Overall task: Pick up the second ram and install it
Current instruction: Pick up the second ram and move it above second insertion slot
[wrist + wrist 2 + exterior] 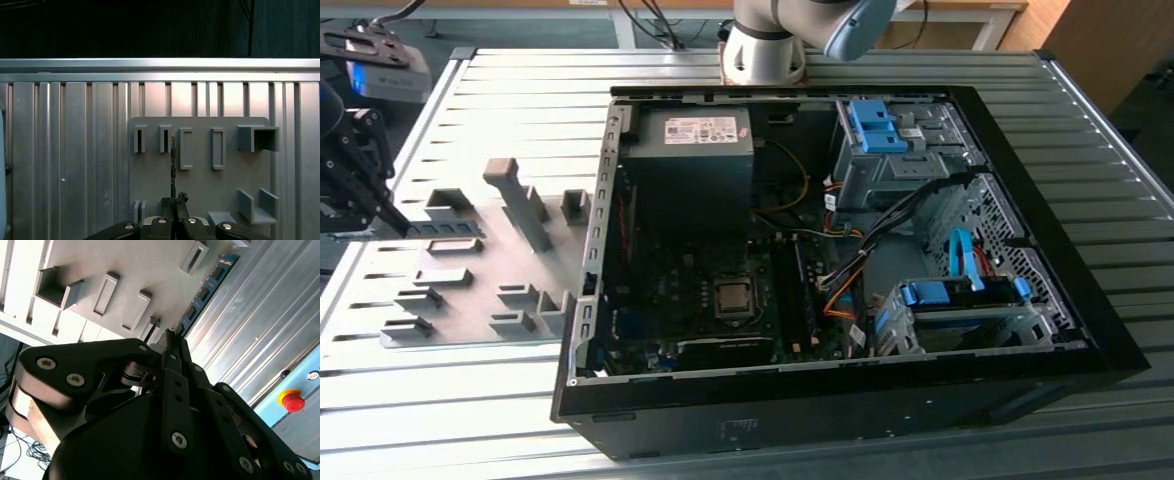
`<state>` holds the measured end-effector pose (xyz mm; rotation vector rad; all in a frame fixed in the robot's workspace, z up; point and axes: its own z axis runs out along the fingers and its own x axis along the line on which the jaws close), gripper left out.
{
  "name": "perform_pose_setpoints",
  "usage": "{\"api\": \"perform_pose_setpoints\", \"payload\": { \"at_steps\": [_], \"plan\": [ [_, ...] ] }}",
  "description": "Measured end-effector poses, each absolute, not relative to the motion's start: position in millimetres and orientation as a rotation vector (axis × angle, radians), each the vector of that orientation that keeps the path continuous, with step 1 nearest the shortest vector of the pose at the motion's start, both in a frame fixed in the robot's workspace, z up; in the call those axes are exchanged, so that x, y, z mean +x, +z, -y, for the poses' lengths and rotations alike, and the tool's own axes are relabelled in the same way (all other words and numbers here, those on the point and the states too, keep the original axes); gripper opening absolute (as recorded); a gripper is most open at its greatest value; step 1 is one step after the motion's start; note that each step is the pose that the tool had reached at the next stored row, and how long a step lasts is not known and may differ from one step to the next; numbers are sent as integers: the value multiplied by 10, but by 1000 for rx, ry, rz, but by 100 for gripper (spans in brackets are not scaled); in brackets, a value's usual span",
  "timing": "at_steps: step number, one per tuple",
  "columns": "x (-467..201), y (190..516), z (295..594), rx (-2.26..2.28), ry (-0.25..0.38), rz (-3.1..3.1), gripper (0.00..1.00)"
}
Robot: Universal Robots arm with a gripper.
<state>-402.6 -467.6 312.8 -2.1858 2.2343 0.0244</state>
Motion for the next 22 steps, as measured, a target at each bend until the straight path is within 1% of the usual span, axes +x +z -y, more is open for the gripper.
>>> {"api": "perform_pose_setpoints", "payload": {
  "at_steps": [8, 22],
  "plan": [
    [-4025, 3134, 4677, -2187, 27, -2236, 14],
    [-4025, 3331, 4677, -2187, 27, -2235, 14]
  ]
}}
